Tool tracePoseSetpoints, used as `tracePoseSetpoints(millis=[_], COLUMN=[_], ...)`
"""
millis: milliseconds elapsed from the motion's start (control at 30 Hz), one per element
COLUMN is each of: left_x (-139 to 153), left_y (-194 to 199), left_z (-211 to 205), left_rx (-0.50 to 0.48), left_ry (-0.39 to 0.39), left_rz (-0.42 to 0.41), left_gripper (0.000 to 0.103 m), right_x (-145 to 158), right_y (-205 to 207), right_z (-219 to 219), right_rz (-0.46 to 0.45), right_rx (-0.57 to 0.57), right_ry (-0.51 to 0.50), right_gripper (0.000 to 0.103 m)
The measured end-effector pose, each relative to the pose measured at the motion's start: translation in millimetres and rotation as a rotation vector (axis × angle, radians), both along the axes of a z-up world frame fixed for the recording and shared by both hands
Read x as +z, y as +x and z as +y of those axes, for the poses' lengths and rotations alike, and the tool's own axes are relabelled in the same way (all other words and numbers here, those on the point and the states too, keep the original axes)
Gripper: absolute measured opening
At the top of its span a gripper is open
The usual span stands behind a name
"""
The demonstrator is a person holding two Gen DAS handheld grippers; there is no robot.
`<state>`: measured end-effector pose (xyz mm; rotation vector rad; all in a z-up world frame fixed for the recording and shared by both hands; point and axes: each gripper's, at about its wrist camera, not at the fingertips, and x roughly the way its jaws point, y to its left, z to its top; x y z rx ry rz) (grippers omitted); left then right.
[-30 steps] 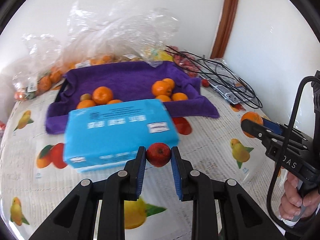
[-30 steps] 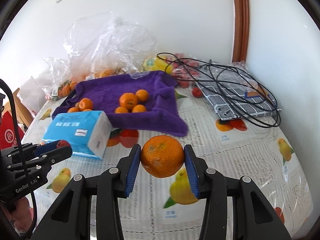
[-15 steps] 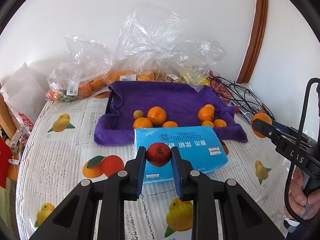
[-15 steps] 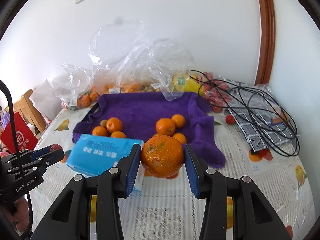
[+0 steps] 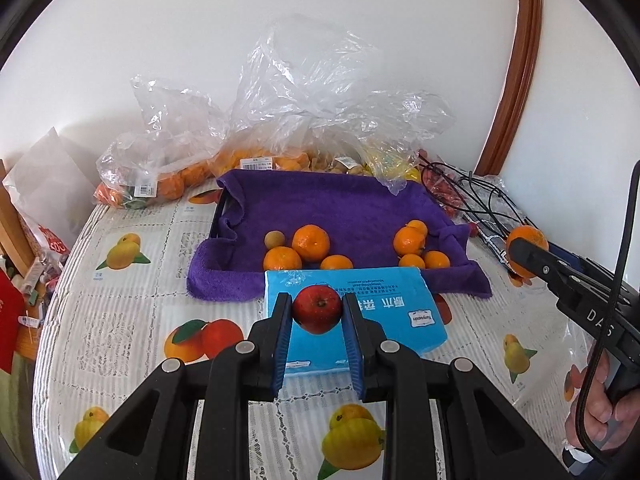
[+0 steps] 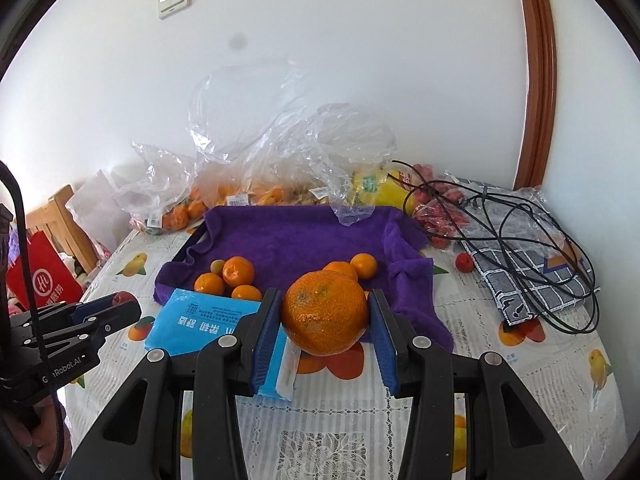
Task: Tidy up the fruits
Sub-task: 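Carry the large orange and red apple over the purple towel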
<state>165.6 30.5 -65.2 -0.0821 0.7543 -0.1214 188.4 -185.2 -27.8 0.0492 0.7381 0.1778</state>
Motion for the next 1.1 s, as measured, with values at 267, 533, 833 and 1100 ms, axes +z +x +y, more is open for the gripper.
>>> tracePoseSetpoints(millis=[267,533,833,1100], left_x=[13.0,26.0,26.1,28.8], left_y=[-21.4,-40.8,-43.4,-42.1], left_z=[5.3,11.1,15.2,13.6], left_rx=[0.021,0.036,0.030,0.031], left_ry=[-0.010,-0.015,-0.038,-0.029], left_rz=[-0.011,-0.045,-0.055,-0.054], left_gripper=[0.024,0.024,0.024,0.024], right_x=[14.3,27.5,27.1,28.0], right_y=[-12.6,-29.5,-32.0,-26.4], right_z=[8.7,15.0,19.0,14.2], right_rz=[-0.021,-0.047,-0.045,-0.052], right_rx=[0.029,0.032,0.025,0.022], right_ry=[-0.003,-0.004,-0.013,0.008], right_gripper=[0.044,0.044,0.044,0.044])
